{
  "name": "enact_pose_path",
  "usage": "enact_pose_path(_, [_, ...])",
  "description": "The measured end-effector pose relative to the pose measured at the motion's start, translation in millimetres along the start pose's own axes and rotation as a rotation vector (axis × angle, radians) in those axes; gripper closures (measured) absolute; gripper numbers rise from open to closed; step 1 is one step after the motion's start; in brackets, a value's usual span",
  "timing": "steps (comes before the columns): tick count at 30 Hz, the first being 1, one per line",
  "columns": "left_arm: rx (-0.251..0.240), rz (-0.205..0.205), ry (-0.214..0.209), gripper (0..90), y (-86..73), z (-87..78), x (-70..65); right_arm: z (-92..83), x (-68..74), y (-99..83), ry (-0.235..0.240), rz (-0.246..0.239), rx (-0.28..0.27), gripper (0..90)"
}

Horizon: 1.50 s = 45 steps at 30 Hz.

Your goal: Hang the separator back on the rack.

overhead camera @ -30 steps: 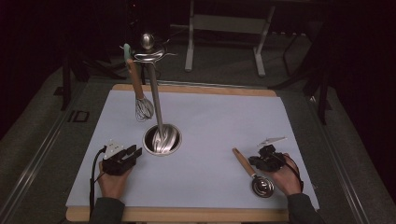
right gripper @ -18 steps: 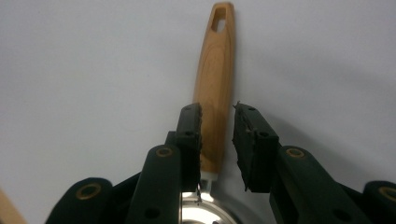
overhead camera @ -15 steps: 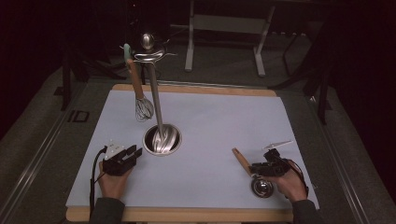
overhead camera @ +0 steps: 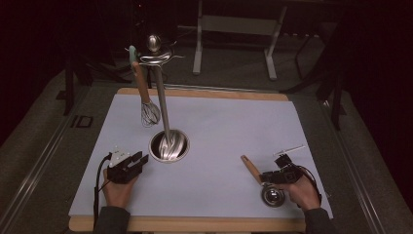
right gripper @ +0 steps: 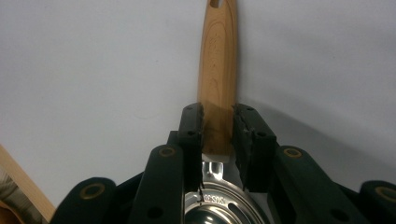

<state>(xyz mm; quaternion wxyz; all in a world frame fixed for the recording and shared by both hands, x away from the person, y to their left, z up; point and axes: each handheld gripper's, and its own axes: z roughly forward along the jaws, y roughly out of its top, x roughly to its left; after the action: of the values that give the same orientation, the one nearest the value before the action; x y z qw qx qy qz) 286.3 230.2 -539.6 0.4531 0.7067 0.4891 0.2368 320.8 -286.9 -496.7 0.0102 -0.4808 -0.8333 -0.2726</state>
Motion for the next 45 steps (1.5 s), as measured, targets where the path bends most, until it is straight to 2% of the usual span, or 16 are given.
enact_pose_path(4, [0.001,0.002,0.0,67.0,0.0,-0.1,0.0,7.8,-1.0,-0.6,0.021,0.019,0.044,68.8])
enact_pose_path(7, [0.002,0.001,0.0,67.1,0.0,0.0,0.0,11.7,-1.7,-1.3,0.03,0.021,0.048,68.8])
enact_pose_path(11, [0.003,0.003,0.001,67.1,0.0,0.1,-0.2,12.5,1.3,0.2,0.012,0.02,0.064,68.5])
enact_pose_path(12, [0.002,0.001,0.001,67.2,0.0,0.1,-0.1,13.4,5.1,1.8,-0.013,0.0,0.078,68.9])
enact_pose_path(14, [0.002,0.0,0.001,67.1,0.0,0.1,-0.1,13.7,6.5,2.2,-0.022,-0.008,0.081,69.0])
enact_pose_path(15, [0.002,0.003,0.002,67.2,0.0,0.0,-0.2,14.4,10.6,3.4,-0.049,-0.022,0.092,69.1])
enact_pose_path(18, [0.003,0.004,0.002,67.2,0.0,0.0,-0.4,15.5,15.7,6.0,-0.079,-0.043,0.114,69.4])
enact_pose_path(21, [0.0,0.0,0.002,67.1,-0.1,-0.2,0.0,17.1,20.3,7.1,-0.078,-0.064,0.115,70.3])
enact_pose_path(23, [-0.001,-0.003,0.001,66.7,-0.1,-0.4,0.2,17.6,23.8,7.8,-0.094,-0.081,0.11,70.6])
enact_pose_path(29, [-0.002,-0.004,0.001,66.2,-0.1,-0.5,0.3,20.1,30.8,13.3,-0.086,-0.115,0.123,70.7])
enact_pose_path(31, [-0.002,-0.005,0.001,65.8,-0.1,-0.5,0.4,21.6,32.7,16.4,-0.066,-0.128,0.155,70.6])
enact_pose_path(33, [-0.002,-0.006,0.002,65.1,-0.1,-0.3,0.5,25.2,34.3,19.5,-0.042,-0.15,0.213,70.0])
enact_pose_path(38, [-0.002,-0.005,0.003,64.5,-0.1,-0.4,0.5,27.9,31.7,27.0,-0.012,-0.15,0.27,69.2])
enact_pose_path(45, [-0.005,-0.006,0.002,64.5,-0.2,-0.8,0.5,28.3,32.0,29.2,-0.007,-0.171,0.288,70.3])
